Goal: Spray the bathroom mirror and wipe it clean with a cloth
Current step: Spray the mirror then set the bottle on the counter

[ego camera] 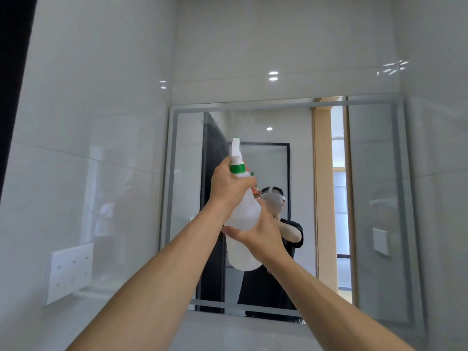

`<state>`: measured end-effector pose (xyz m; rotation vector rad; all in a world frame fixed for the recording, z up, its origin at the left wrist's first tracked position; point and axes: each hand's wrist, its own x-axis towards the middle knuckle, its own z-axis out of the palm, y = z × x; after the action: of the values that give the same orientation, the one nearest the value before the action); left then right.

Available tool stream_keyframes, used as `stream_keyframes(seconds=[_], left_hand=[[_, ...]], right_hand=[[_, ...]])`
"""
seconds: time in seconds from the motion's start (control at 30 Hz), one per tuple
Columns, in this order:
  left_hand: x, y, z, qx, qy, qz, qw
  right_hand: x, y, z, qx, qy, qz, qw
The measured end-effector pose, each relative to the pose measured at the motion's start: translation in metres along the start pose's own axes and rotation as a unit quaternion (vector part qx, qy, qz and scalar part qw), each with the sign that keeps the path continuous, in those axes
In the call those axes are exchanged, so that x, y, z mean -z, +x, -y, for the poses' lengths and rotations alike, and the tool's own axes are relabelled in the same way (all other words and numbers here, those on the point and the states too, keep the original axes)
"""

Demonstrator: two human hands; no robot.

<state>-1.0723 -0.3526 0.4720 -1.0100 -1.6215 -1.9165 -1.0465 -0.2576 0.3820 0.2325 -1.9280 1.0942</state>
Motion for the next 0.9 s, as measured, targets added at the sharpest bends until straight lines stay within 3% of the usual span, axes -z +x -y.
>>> stream_keyframes(seconds=[0.9], left_hand=[[-0.076,-0.016,-0.01,0.005,-0.057,0.099,0.993]], right_hand=[[0.078,-0.022,-0.004,-0.032,-0.039,-0.074,0.996]])
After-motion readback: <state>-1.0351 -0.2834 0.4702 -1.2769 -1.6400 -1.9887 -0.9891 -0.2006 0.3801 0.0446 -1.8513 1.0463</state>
